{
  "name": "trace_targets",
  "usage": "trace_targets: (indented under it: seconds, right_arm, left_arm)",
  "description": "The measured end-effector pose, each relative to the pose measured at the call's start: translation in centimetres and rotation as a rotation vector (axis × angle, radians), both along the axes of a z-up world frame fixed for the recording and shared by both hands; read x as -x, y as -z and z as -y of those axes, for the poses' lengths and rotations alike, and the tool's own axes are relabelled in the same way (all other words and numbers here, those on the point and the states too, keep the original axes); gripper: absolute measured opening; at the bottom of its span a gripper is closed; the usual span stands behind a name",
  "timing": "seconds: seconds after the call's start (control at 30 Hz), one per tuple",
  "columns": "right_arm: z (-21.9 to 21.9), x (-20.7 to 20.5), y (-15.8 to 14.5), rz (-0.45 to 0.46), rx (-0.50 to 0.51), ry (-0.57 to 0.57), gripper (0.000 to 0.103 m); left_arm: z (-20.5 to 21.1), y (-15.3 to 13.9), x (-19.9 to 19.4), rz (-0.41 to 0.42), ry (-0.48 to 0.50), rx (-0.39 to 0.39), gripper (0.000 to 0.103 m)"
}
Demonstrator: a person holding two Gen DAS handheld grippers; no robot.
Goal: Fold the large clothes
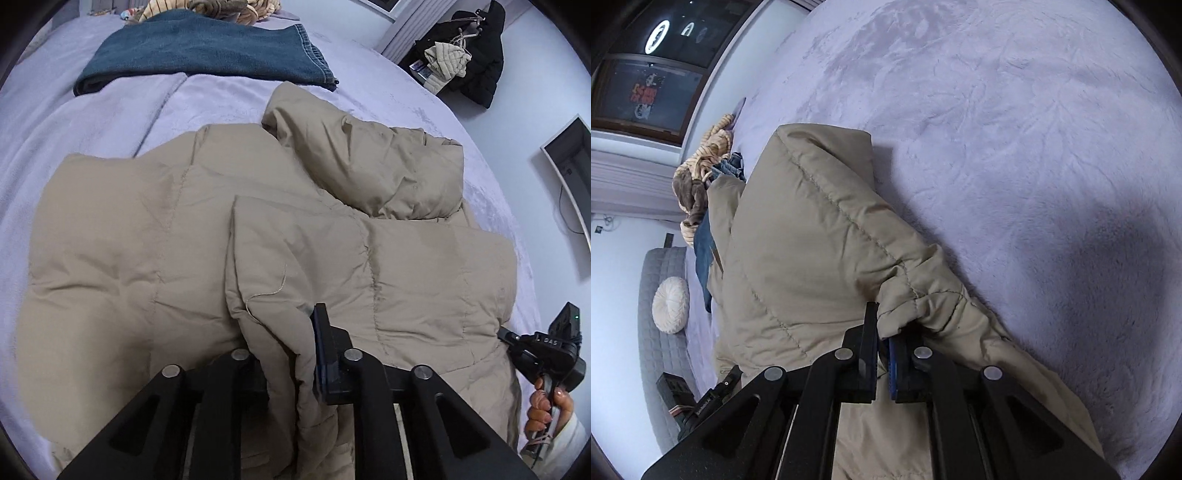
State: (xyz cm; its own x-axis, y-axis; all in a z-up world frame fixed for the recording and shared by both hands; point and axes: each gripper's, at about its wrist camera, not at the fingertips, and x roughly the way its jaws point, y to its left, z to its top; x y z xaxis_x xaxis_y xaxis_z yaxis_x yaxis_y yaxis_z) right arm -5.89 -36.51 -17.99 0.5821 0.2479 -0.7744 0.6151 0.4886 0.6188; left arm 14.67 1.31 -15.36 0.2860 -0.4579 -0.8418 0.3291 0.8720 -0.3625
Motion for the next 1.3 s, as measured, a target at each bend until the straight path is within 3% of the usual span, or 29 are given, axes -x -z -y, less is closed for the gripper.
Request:
trace_targets:
  seconds: [0.07, 0.13, 0.23, 0.3, 0.33, 0.37, 0.5, 0.53, 0.57, 0.6, 0.73, 0.93, 1.3]
  right_arm:
    - [-0.2, 0.3, -1.1, -0.030, 0.026, -0.032, 0.010]
    - [-0.5, 0.4, -2.9, -0.065, 0.086, -0.083, 0.032]
    - [-1.2, 1.7, -6.6, -0.006, 0.254, -0.139, 0.049]
    - [-1.1, 1.5, -8.4, 0.024, 0.344, -0.139, 0.055]
    - [-0.7, 1.2, -8.6, 0.033, 0.359, -0.127, 0.062]
    - [0.1, 0.5, -8.3, 0.034, 0.339, -0.110, 0.063]
    - [3.1, -2.6, -4.8, 0.042, 0.124, -0.017, 0.063]
    - [3.5, -3.6, -4.0, 0.053, 0.068, -0.004, 0.056]
    - [3.6, -4.2, -3.5, 0.059, 0.040, -0.008, 0.041]
    - [3.4, -5.0, -3.3, 0.033, 0.057, -0.022, 0.017]
    - [2.8, -6.5, -2.2, -0.067, 0.204, -0.077, 0.016]
    - [3.0, -6.5, 0.0, -0.090, 0.247, -0.104, 0.016]
    - [-1.2, -2.7, -5.0, -0.146, 0.483, -0.224, 0.020]
  left_arm:
    - [-0.8, -1.1, 0.3, 0.056, -0.035, -0.073, 0.055]
    - [-2.1, -2.2, 0.5, 0.106, -0.077, -0.117, 0.062]
    - [-4.2, -3.4, 0.3, 0.125, -0.116, -0.107, 0.060]
    - [-4.7, -4.2, 0.2, 0.137, -0.111, -0.079, 0.039]
    - [-4.6, -4.5, 0.1, 0.133, -0.089, -0.061, 0.032]
    - [-4.2, -4.8, 0.2, 0.136, -0.069, -0.044, 0.032]
    - [-0.7, -5.2, 0.7, 0.165, 0.039, -0.028, 0.032]
    - [0.2, -4.7, 0.7, 0.169, 0.054, -0.051, 0.032]
    - [1.2, -4.1, 0.5, 0.166, 0.058, -0.080, 0.032]
    - [1.8, -3.5, 0.4, 0.162, 0.060, -0.107, 0.032]
    - [3.3, -0.5, -0.6, 0.140, 0.060, -0.161, 0.032]
    - [4.1, 0.2, -0.1, 0.164, 0.073, -0.182, 0.032]
    - [0.9, -2.7, 3.0, 0.137, 0.009, -0.234, 0.033]
